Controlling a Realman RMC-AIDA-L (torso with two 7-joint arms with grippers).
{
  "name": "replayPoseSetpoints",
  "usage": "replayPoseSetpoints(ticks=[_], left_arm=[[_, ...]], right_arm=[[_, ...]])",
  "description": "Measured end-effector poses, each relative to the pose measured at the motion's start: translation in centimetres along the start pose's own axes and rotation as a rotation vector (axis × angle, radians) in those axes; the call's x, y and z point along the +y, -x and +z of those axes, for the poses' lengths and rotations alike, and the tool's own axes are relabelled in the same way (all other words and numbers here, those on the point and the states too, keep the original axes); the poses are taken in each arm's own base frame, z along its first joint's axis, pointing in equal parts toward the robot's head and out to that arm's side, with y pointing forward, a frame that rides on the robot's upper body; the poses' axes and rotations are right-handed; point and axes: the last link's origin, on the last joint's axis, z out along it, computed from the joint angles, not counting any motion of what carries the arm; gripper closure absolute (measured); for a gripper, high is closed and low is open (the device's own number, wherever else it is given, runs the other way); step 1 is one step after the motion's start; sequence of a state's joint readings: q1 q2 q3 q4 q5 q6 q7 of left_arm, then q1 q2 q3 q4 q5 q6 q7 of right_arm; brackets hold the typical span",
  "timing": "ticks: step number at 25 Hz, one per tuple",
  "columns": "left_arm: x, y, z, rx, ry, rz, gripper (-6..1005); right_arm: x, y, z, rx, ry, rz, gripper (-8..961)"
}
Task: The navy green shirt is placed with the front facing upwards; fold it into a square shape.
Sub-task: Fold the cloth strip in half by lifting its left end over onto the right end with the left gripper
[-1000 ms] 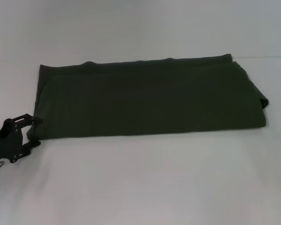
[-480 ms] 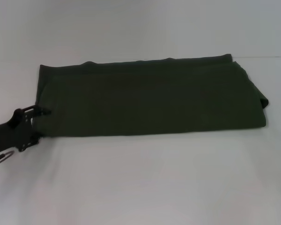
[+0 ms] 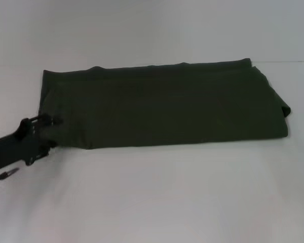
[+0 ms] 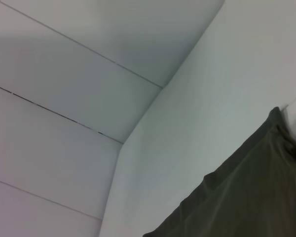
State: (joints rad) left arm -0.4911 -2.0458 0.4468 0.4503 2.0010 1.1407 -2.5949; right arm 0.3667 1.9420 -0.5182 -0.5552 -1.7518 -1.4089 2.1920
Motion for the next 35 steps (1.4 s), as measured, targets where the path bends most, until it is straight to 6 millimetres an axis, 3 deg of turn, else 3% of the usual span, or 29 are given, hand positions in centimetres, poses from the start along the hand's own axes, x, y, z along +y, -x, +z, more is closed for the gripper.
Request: replayPoseSetpoints(ticks=[4, 16, 26, 35], left_arm=[[-0.7, 0.3, 0.1, -0.006, -0.036, -0.007, 312], [-0.3, -0.8, 1.3, 0.06, -0.09, 0.018, 312], [1.6, -0.4, 1.2, 0.055, 0.038, 0.094, 311], [0.2, -0.4, 2.3, 0.075, -0.076, 0.067, 310]], right_arm=[[-0.3, -0.1, -0.1, -0.005, -0.011, 0.009, 36], [-0.5, -0.3, -0.3, -0.008, -0.019, 0.017, 37], [-0.6, -0.3, -0.3, -0.01, -0.018, 0.018, 37], [-0.6, -0.2, -0.4, -0.015, -0.021, 0.021, 38]])
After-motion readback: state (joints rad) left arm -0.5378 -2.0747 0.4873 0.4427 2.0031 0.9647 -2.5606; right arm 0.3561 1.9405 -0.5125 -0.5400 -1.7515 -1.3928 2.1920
